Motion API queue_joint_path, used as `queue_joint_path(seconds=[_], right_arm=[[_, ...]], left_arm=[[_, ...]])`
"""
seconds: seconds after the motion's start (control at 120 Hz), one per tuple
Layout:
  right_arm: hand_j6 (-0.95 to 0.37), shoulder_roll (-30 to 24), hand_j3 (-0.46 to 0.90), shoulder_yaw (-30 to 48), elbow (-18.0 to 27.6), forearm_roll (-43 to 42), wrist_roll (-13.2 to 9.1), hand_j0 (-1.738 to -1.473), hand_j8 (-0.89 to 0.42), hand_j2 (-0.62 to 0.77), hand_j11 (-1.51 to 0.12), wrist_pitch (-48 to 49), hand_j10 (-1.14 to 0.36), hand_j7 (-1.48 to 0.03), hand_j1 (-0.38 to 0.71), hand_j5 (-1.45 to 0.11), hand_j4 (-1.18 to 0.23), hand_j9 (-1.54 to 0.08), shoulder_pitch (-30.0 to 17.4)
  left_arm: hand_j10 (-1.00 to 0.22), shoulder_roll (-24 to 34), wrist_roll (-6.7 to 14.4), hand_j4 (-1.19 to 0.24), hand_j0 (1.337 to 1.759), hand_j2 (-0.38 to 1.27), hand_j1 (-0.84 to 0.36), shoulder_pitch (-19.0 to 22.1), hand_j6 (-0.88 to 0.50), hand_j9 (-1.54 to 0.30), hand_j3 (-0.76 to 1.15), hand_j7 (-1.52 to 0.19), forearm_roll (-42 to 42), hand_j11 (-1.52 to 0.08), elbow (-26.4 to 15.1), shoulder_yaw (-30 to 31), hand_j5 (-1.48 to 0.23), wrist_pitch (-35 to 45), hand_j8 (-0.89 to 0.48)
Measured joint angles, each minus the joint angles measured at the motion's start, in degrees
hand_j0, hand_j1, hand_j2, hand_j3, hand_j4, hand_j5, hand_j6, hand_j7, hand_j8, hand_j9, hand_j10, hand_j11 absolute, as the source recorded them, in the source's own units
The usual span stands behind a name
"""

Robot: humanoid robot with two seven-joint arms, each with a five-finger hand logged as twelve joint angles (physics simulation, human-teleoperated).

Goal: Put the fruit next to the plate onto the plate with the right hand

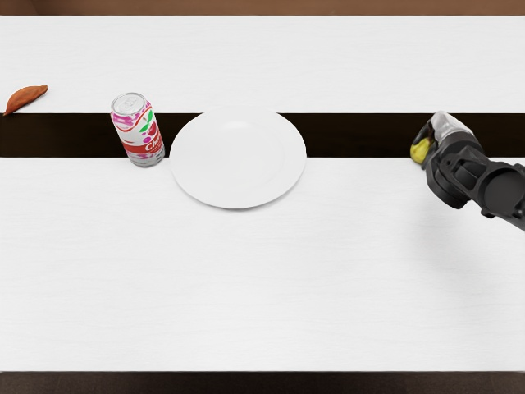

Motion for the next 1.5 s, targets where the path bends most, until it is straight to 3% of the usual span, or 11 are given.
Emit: queue_joint_path(seconds=[0.158,0.517,0.842,1.0,1.225,1.5], right_arm=[[-0.48,0.00,-0.05,-0.30,-0.10,0.27,-0.02,-1.646,-0.54,0.51,-1.08,0.04,-0.85,-1.09,0.27,-1.03,-0.90,-1.08,0.00],[-0.43,-0.45,0.00,-0.29,0.43,1.16,0.10,-1.652,-0.49,0.53,-1.20,0.98,-0.83,-1.13,0.27,-1.17,-0.84,-1.19,0.67],[-0.47,-0.66,0.00,0.40,1.69,1.63,-0.03,-1.656,-0.64,0.58,-1.19,1.86,-0.85,-1.13,0.32,-1.17,-0.85,-1.18,1.13],[-0.43,-1.09,0.00,1.19,3.77,2.52,-0.10,-1.658,-0.64,0.57,-1.19,2.85,-0.85,-1.13,0.35,-1.18,-0.85,-1.19,1.68],[-0.46,-2.26,0.00,1.46,7.51,4.14,-0.23,-1.658,-0.78,0.57,-1.19,3.50,-0.85,-1.13,0.40,-1.18,-0.79,-1.18,2.65],[-0.45,-4.37,0.00,1.49,14.77,8.20,-0.85,-1.658,-0.83,0.57,-1.19,4.26,-0.85,-1.13,0.41,-1.19,-0.76,-1.18,4.57]], left_arm=[[-0.02,0.00,0.00,-0.02,1.658,0.00,0.32,0.00,-0.02,-0.03,0.00,-0.03,0.00,-0.03,0.00,0.00,-0.03,0.00,-0.02],[-0.02,0.00,0.00,-0.02,1.658,0.00,0.32,-0.17,-0.02,-0.03,0.00,-0.03,0.00,-0.03,0.00,0.00,-0.03,0.00,-0.02],[-0.02,0.00,0.00,-0.02,1.658,0.00,0.32,-0.09,-0.02,-0.03,0.00,-0.03,-0.02,-0.03,0.00,-0.22,-0.03,0.00,-0.02],[-0.02,0.00,0.00,-0.02,1.658,0.00,0.32,0.09,-0.02,-0.03,0.00,-0.03,-0.08,-0.03,-0.01,-0.37,-0.03,0.00,-0.02],[-0.02,0.00,0.00,-0.02,1.658,0.00,0.32,1.51,-0.02,-0.03,0.00,-0.03,-0.09,-0.03,-0.07,-0.50,-0.03,0.00,-0.02],[-0.02,0.00,0.00,-0.02,1.658,0.00,0.32,1.65,-0.02,-0.03,0.00,-0.03,-0.04,-0.03,-0.08,-0.38,-0.03,0.00,-0.02]])
